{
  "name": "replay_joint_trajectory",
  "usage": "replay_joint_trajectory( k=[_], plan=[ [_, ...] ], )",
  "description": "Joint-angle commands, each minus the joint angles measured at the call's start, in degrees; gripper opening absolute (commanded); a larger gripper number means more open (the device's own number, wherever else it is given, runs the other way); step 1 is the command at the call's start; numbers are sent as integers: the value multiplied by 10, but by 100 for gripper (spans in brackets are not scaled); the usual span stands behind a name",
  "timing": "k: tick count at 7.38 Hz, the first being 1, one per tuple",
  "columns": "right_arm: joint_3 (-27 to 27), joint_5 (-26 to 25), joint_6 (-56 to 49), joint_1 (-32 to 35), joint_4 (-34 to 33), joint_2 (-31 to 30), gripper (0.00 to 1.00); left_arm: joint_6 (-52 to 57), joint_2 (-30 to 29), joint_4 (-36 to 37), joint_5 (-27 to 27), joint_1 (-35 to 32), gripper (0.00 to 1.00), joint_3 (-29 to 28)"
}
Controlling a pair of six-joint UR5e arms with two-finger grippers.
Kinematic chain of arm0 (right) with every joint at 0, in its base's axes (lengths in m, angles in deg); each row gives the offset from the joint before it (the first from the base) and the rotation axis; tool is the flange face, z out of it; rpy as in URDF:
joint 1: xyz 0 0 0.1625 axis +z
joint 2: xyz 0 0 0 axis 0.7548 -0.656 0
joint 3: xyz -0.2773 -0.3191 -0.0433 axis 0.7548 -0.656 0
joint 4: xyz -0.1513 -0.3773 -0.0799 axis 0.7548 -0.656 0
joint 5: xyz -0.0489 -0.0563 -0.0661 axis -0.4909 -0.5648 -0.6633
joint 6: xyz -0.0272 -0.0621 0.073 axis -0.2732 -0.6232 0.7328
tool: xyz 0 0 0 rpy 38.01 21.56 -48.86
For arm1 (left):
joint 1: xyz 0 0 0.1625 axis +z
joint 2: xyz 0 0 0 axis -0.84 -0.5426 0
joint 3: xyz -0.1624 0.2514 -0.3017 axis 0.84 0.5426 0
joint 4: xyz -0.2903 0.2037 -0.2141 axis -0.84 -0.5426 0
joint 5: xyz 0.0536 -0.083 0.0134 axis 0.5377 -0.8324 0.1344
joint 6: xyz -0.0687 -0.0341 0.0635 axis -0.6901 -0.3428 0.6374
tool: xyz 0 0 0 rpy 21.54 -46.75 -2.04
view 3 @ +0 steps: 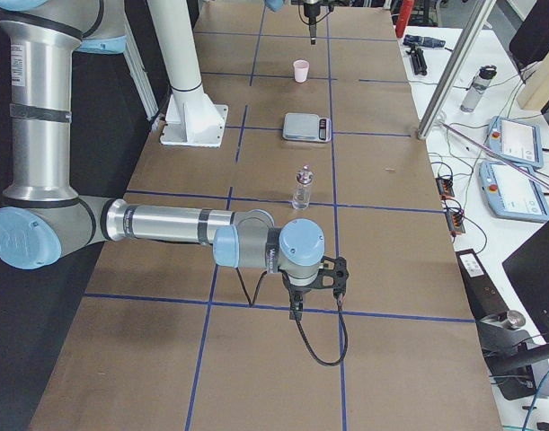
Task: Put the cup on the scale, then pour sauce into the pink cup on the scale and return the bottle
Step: 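Move the left gripper down to the pink paper cup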
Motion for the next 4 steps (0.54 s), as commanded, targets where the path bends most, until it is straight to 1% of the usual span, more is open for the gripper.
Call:
replay_joint_trajectory(
  k=[1,3,4],
  plan=[
    [1,-1,0,0,1,0,100,-72,2,-11,27,45,100,-3],
    [1,-2,0,0,0,0,100,-87,2,-40,35,60,100,-21],
    [1,-3,0,0,0,0,100,-87,2,-41,35,67,100,-29]
  ],
)
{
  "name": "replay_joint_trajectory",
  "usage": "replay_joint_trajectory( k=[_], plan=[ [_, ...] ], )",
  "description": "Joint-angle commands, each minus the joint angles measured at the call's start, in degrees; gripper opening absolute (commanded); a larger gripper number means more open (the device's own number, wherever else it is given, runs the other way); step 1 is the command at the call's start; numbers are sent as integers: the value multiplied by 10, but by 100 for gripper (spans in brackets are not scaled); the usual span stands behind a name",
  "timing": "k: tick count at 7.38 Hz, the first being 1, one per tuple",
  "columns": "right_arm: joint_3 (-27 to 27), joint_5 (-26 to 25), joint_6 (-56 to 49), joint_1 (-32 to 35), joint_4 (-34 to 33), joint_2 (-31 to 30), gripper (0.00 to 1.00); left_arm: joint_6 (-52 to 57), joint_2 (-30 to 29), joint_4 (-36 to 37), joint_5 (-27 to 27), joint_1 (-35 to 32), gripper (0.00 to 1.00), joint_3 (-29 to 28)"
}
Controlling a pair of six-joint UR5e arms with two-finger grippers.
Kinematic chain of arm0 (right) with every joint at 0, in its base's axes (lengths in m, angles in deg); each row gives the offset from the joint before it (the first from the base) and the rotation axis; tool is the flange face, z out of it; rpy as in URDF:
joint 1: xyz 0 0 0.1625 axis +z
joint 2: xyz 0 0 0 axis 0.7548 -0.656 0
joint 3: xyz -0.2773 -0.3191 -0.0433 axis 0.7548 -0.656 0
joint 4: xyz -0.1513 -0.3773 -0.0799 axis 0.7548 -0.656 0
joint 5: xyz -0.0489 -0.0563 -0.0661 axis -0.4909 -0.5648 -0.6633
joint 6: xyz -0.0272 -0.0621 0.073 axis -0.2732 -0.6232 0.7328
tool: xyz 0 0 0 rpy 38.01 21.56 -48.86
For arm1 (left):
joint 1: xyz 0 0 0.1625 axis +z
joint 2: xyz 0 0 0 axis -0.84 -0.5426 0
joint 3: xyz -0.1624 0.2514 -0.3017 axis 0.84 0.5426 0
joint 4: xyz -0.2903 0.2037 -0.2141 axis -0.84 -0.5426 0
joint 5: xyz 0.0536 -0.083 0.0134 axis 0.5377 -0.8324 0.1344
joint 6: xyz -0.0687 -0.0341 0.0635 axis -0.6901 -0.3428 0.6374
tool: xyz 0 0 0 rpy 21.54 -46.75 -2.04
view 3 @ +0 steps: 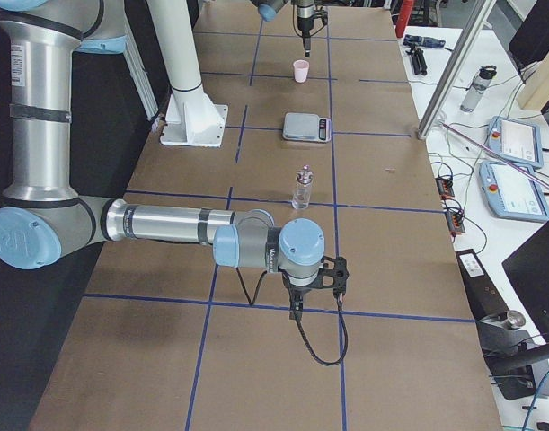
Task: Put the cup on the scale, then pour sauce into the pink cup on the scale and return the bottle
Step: 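Move the left gripper down to the pink paper cup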
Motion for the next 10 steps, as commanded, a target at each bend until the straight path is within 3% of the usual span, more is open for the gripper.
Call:
replay_joint_trajectory(
  k=[1,4,6,10],
  plan=[
    [0,-1,0,0,0,0,100,-4,-1,-7,2,17,100,-20],
    [2,1,0,0,1,2,100,-1,-1,-7,3,37,100,-24],
    [53,-3,28,0,-7,2,100,1,-1,-7,3,37,100,-23],
    [77,1,78,-18,-7,19,100,2,-1,-7,4,37,99,-29]
  ],
)
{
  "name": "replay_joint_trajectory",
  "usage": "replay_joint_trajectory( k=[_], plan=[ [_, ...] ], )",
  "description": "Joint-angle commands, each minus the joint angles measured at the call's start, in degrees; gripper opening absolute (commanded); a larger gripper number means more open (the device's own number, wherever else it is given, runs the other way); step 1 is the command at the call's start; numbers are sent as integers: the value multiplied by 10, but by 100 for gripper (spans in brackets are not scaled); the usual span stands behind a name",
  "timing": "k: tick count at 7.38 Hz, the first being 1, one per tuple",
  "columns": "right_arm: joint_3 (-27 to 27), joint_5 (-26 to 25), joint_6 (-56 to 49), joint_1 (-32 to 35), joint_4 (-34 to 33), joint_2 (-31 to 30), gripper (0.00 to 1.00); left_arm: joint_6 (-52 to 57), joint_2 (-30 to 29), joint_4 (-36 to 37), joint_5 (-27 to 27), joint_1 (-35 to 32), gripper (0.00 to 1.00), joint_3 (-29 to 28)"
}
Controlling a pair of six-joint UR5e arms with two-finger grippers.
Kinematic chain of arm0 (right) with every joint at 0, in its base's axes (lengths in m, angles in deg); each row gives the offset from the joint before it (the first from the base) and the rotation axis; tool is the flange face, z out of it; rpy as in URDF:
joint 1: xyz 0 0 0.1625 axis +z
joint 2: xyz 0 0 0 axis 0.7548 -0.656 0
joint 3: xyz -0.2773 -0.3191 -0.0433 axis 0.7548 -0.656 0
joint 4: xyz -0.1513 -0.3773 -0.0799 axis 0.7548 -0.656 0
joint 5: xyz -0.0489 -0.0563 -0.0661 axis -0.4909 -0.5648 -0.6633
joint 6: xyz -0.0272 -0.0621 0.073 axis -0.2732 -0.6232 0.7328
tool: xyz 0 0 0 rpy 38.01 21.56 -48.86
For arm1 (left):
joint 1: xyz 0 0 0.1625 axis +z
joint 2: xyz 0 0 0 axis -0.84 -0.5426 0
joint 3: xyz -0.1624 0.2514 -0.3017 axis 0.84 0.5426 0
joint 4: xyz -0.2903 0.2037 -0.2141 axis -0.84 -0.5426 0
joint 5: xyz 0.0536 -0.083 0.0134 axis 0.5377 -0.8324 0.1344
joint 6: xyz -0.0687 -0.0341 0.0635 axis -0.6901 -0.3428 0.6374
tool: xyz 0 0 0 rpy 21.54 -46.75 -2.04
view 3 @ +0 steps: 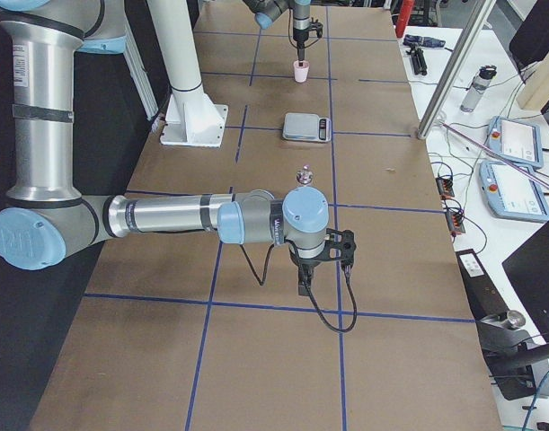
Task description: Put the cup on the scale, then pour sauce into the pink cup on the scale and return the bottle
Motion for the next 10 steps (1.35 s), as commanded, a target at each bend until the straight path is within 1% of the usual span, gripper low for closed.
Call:
replay_joint_trajectory(
  k=[1,2,3,4,5,6,7,8,9,10],
  plan=[
    [27,0,88,-9,1,19,100,-1,0,0,0,0,91,-4],
    [46,3,117,-20,1,20,100,-1,-1,-1,0,0,82,-6],
    [59,5,120,-37,5,21,100,-1,-3,-3,-1,1,80,-9],
    [66,6,121,-38,8,28,100,-1,-3,-4,-1,1,75,-11],
    [74,5,123,-38,8,28,100,-2,-3,-5,-2,1,67,-12],
    [74,5,140,-39,7,30,100,-2,-4,-5,-1,2,55,-14],
    [73,17,185,-44,2,42,100,-1,-5,-5,-1,2,43,-15],
    [74,17,203,-53,2,50,100,-1,-6,-5,-1,2,25,-15],
    [74,17,210,-54,2,50,100,0,-7,-5,-2,2,11,-15],
    [76,17,221,-54,4,50,100,0,-6,-4,-2,2,0,-13]
  ],
)
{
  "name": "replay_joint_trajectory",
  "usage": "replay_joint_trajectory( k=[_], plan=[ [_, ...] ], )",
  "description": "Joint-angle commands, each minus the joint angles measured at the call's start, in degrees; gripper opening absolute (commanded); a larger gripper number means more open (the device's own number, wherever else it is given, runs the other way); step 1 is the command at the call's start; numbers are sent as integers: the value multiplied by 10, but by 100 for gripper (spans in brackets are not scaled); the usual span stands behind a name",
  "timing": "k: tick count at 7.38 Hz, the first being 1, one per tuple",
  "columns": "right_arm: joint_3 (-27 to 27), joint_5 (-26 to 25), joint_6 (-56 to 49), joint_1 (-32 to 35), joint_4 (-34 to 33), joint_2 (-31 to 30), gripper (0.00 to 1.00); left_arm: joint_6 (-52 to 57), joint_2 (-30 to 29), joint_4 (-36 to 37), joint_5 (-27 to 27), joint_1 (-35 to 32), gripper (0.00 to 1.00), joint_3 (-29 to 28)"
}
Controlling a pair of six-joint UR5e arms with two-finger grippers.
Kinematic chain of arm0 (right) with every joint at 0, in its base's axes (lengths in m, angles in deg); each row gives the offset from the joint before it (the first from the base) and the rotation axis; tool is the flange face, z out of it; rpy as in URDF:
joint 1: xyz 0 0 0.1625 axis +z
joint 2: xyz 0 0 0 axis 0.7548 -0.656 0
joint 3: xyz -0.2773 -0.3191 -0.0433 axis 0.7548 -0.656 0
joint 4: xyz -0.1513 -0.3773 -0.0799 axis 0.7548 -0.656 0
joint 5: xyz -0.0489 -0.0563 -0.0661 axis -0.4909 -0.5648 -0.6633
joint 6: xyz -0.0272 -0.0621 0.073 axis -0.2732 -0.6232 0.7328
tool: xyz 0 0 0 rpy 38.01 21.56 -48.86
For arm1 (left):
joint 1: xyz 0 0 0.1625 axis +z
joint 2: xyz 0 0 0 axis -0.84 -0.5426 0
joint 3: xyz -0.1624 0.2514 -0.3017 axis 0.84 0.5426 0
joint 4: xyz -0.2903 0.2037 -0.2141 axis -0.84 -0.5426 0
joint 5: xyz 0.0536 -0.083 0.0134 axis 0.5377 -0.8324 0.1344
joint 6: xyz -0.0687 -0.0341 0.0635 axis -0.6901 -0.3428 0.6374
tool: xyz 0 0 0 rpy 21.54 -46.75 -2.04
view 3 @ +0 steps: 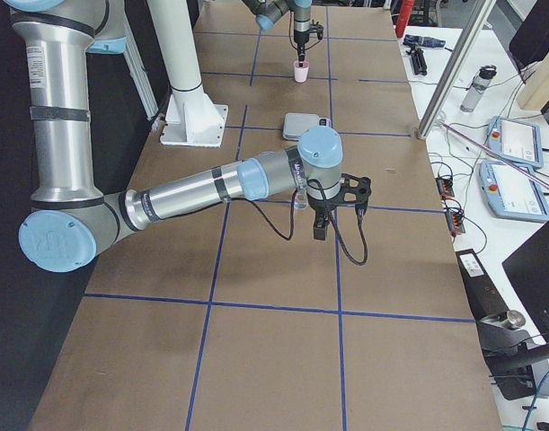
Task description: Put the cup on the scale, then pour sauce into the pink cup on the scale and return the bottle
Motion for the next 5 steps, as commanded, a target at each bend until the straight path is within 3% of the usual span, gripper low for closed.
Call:
replay_joint_trajectory(
  k=[1,4,5],
  plan=[
    [1,-1,16,-2,1,2,100,0,-1,0,-1,0,0,3],
    [3,1,16,-2,-1,8,100,4,5,10,-9,-6,0,45],
    [4,-2,26,-9,-3,9,100,4,-1,16,-43,-17,0,48]
  ],
)
